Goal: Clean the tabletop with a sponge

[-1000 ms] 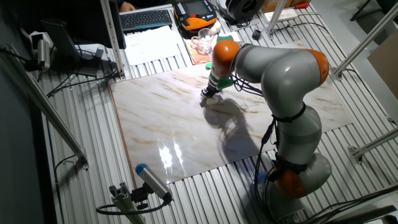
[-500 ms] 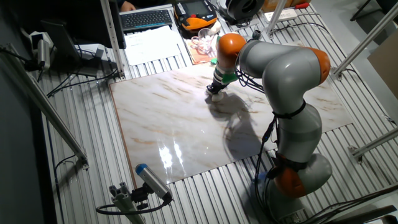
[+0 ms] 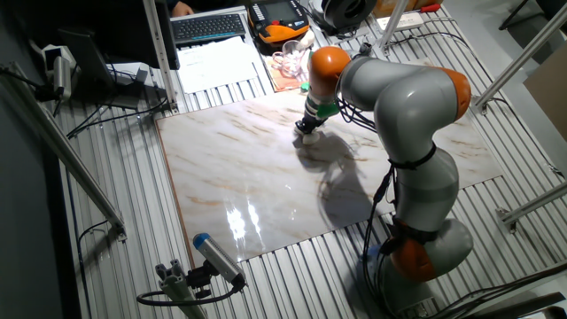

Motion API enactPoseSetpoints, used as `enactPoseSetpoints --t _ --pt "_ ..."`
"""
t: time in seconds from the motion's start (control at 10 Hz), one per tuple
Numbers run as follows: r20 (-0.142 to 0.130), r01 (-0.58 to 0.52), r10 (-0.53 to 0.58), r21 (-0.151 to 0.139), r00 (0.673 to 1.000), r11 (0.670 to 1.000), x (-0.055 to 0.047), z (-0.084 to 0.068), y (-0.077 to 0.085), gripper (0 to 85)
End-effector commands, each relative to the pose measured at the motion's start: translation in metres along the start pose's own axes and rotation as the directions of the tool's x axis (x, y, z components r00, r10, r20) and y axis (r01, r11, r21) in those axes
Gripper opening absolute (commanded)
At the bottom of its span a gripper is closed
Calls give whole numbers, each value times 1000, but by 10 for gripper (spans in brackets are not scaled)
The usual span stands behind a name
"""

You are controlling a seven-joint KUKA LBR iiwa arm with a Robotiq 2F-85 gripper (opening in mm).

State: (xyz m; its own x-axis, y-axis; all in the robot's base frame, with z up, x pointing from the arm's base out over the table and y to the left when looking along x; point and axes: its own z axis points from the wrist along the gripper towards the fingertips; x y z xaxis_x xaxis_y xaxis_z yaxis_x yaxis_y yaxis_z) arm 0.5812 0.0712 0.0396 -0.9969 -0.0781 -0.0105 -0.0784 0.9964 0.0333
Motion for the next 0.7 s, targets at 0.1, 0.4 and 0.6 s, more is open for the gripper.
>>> enactPoseSetpoints --t 0.1,0.4,0.6 --pt "1 -2 2 3 1000 1000 0 0 0 0" --pt "13 -10 10 7 1000 1000 0 0 0 0" --pt "3 -42 42 2 999 999 0 0 0 0"
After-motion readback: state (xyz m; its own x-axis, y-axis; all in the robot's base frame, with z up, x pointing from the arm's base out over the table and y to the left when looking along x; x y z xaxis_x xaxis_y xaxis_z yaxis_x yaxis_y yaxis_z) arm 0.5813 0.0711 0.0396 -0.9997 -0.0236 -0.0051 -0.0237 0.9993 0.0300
